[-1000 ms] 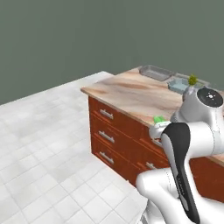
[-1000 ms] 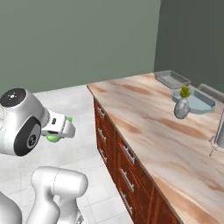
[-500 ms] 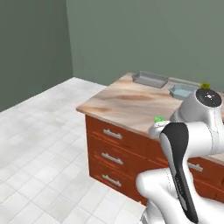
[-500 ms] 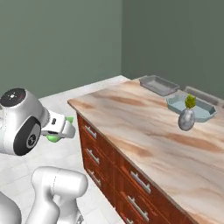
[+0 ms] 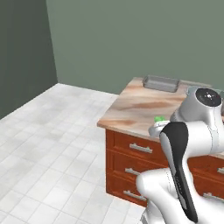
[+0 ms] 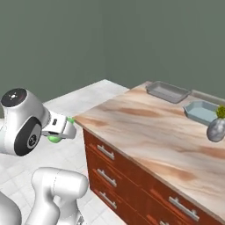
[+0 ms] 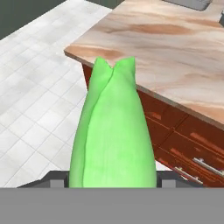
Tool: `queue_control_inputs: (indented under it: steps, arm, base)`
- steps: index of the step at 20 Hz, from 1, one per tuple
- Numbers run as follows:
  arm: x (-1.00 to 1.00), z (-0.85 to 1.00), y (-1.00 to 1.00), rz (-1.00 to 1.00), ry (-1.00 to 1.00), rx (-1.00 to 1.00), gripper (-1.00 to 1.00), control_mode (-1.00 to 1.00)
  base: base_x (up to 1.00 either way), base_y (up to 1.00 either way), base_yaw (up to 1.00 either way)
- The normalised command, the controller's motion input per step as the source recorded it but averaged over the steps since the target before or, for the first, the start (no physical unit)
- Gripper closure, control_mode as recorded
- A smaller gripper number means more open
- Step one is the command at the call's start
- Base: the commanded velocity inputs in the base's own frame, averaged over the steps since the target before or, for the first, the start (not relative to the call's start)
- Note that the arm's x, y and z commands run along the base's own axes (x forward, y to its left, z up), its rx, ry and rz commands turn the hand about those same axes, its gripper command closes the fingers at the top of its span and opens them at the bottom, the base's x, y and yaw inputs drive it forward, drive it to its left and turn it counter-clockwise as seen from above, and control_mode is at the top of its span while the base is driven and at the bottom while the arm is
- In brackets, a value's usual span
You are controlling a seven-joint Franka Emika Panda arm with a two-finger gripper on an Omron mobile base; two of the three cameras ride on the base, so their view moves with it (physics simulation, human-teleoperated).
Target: Place the cold items (corn and squash) from the fridge in one tupperware on the dining counter. Place the warm items (hot dog and kebab skewer) in the stove area in another tupperware.
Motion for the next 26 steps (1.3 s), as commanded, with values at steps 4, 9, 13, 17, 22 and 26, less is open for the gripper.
queue_control_inputs:
  steps: [4, 9, 13, 17, 22, 26]
  arm:
    - [0.00, 0.00, 0.00, 0.00, 0.00, 0.00, 1.00, 1.00]
    - [0.00, 0.00, 0.00, 0.00, 0.00, 0.00, 1.00, 1.00]
    - [0.00, 0.00, 0.00, 0.00, 0.00, 0.00, 1.00, 1.00]
    - [0.00, 0.00, 0.00, 0.00, 0.00, 0.00, 1.00, 1.00]
    - [0.00, 0.00, 0.00, 0.00, 0.00, 0.00, 1.00, 1.00]
    - [0.00, 0.00, 0.00, 0.00, 0.00, 0.00, 1.00, 1.00]
  base:
    - [0.10, 1.00, -0.29]
    - [0.11, 1.00, -0.32]
    - [0.04, 1.00, -0.27]
    - [0.28, 1.00, -0.37]
    - [0.53, 1.00, -0.48]
    - [0.64, 1.00, -0.49]
